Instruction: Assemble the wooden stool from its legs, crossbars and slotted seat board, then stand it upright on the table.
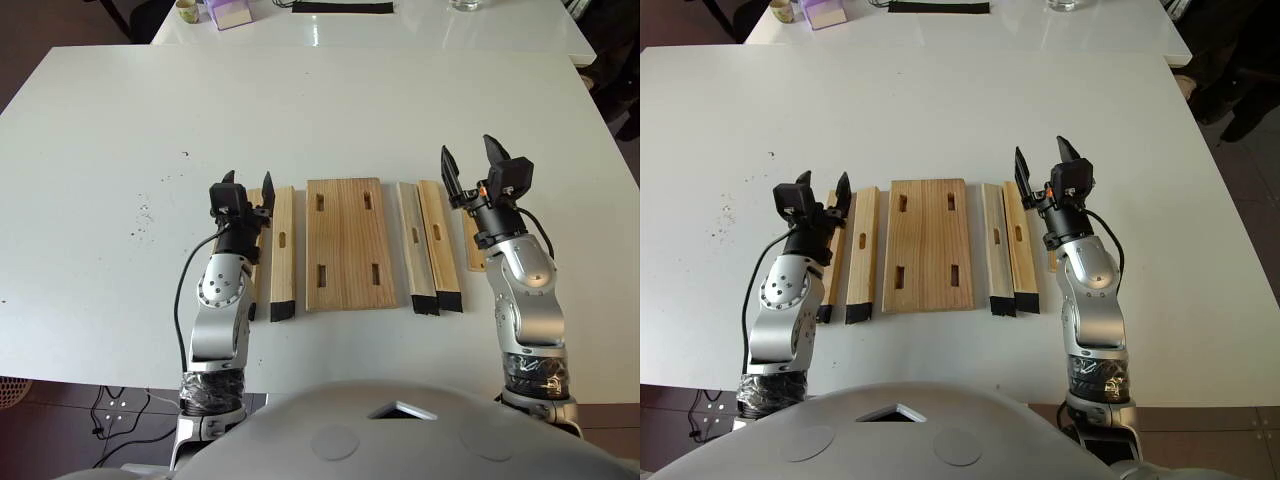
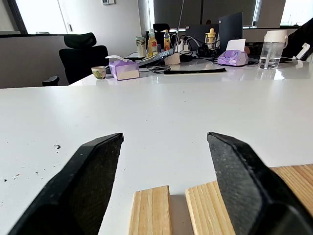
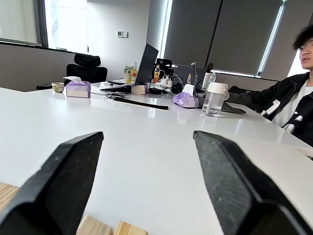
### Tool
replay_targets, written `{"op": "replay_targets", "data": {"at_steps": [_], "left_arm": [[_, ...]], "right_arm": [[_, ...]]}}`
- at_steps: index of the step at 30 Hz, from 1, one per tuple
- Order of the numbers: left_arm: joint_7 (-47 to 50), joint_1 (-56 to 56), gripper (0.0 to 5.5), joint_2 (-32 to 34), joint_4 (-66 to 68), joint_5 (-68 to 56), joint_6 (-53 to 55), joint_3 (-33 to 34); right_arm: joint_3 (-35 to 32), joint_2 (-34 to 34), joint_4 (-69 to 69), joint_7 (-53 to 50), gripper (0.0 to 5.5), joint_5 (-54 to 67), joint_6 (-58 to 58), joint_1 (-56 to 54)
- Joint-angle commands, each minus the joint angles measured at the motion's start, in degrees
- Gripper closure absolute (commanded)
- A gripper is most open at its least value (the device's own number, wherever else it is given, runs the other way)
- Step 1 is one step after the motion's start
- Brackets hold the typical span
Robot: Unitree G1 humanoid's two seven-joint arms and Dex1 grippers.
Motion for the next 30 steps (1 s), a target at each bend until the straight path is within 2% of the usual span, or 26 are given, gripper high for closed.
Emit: {"op": "replay_targets", "data": {"at_steps": [1, 21, 30], "left_arm": [[1.95, -0.9, 2.33, -0.56, -1.36, 1.62, 2.48, -0.17], [-1.32, -5.98, 2.33, 2.99, 0.64, 1.37, 2.54, 0.54], [0.81, -5.78, 2.33, 2.4, 1.93, 3.1, 2.87, -0.11]], "right_arm": [[-0.12, 0.32, -0.53, -1.41, 2.11, -0.29, 1.08, -0.22], [1.89, 3.99, 0.16, -6.4, 2.11, -1.24, 1.6, -0.91], [4.4, 4.6, 1.85, -6.29, 2.11, -2.5, 0.08, -1.31]]}}
